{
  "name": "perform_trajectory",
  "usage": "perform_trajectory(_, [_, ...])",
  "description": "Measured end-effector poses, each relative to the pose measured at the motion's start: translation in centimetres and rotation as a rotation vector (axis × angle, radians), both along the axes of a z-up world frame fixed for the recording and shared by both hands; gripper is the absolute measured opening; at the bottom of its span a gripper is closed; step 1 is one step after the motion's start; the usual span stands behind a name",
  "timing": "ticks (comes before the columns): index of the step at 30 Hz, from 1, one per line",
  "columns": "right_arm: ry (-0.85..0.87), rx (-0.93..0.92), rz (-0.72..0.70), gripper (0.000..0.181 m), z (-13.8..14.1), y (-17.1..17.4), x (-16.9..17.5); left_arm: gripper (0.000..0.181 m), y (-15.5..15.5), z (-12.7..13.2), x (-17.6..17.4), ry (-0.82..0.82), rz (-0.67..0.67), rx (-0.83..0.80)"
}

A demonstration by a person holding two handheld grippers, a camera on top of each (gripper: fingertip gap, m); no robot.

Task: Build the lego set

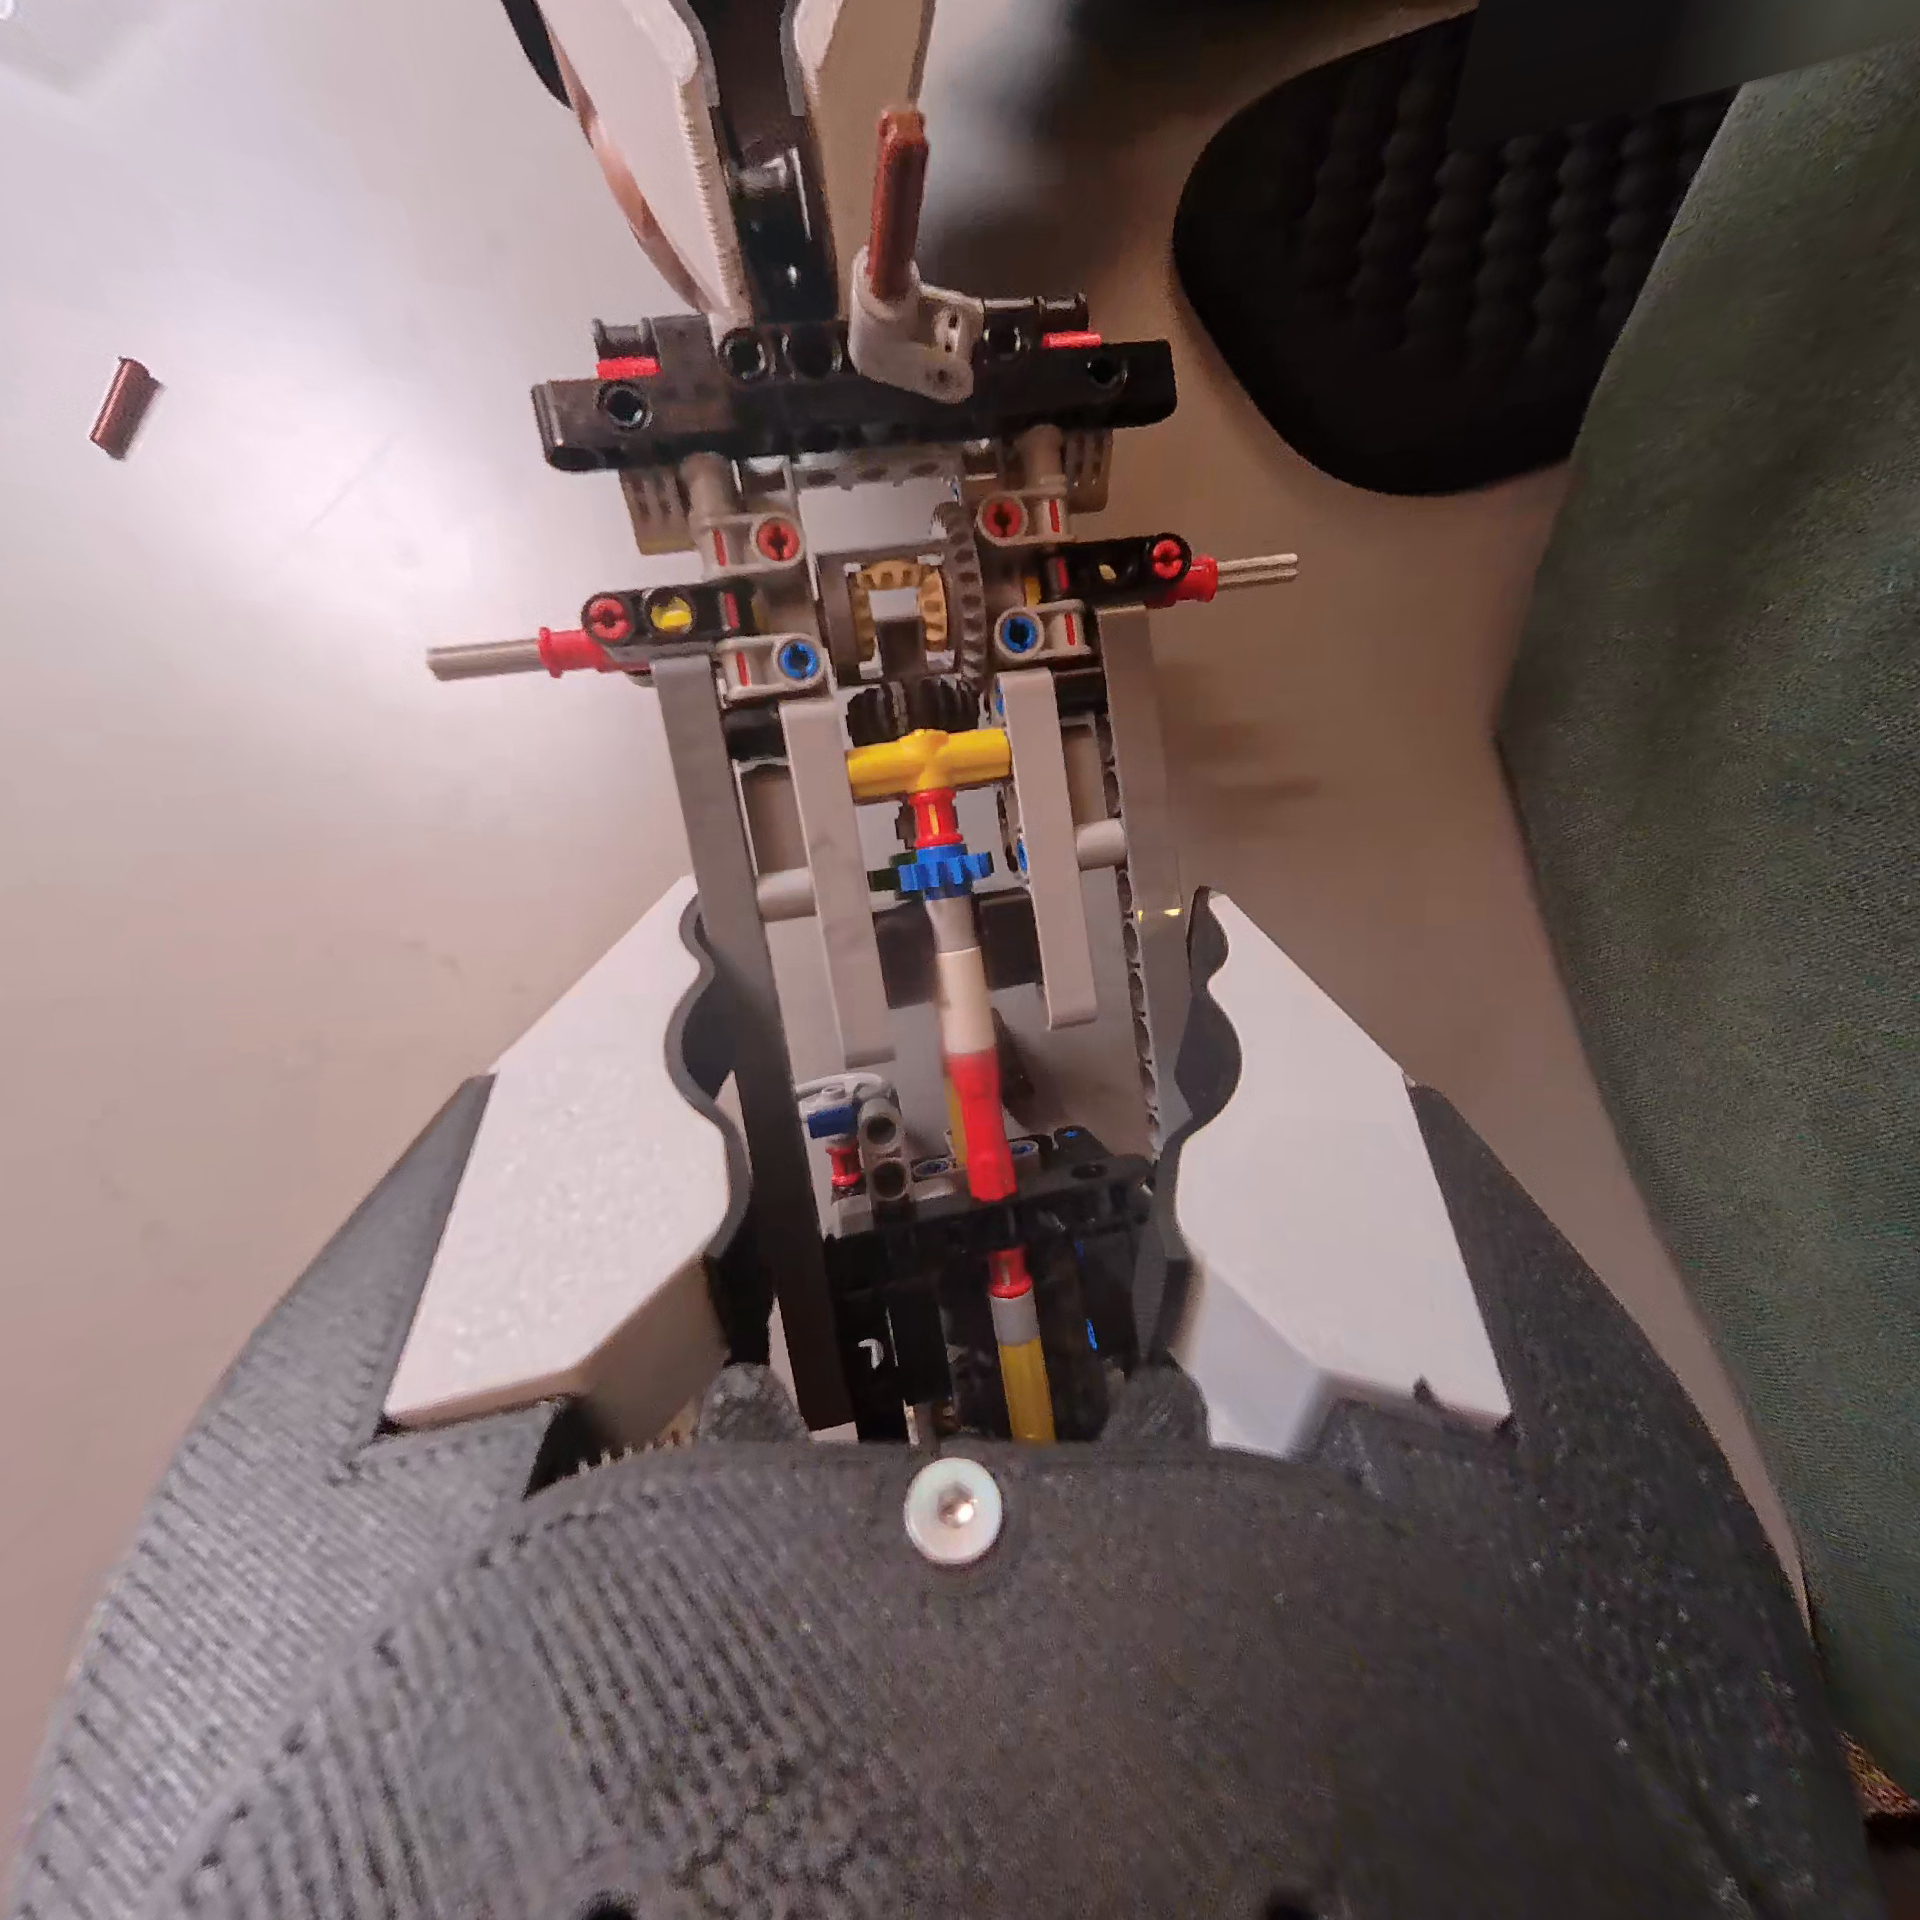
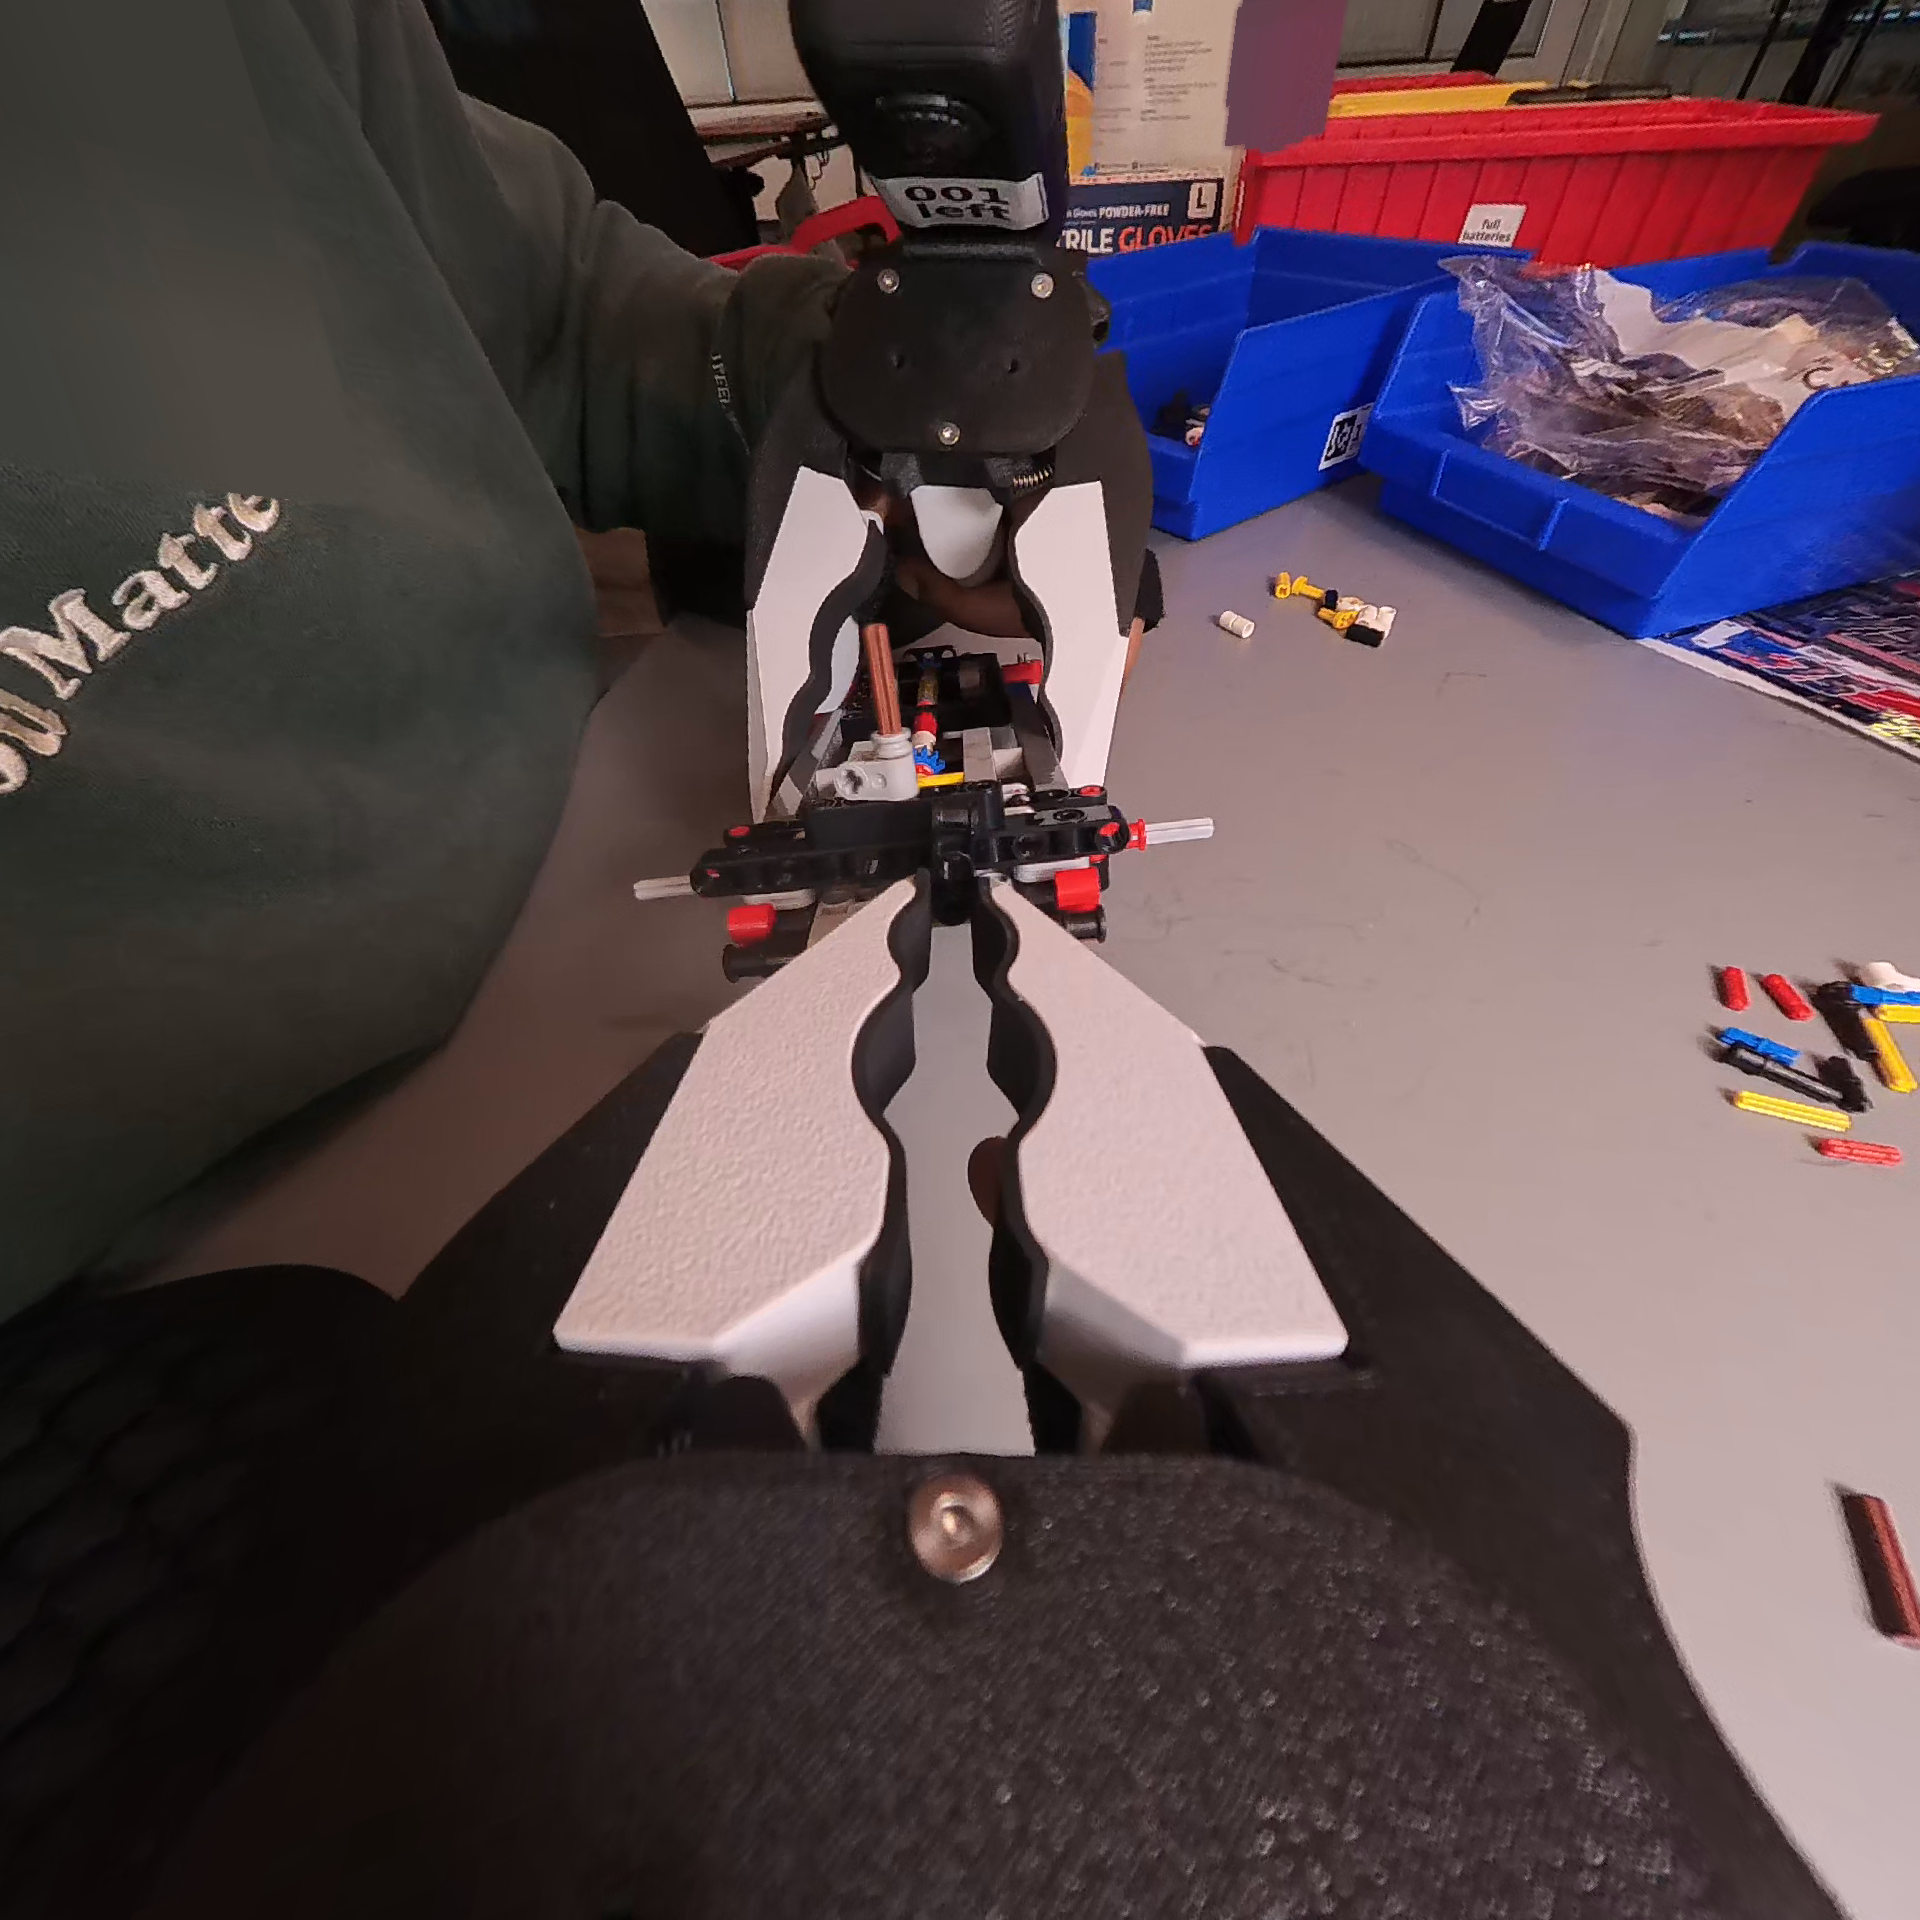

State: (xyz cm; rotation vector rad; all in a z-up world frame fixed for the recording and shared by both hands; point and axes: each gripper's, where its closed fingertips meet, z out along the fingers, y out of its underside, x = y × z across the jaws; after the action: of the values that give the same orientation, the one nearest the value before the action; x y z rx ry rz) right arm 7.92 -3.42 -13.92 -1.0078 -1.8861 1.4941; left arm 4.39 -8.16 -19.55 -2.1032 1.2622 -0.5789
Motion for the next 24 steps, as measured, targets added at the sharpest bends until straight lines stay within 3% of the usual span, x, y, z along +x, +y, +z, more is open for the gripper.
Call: perform_trajectory(24, [-0.031,-0.035,-0.005,0.004,-0.68,0.58,0.24,0.088,0.22,-0.63,0.08,0.065,0.007,-0.074])
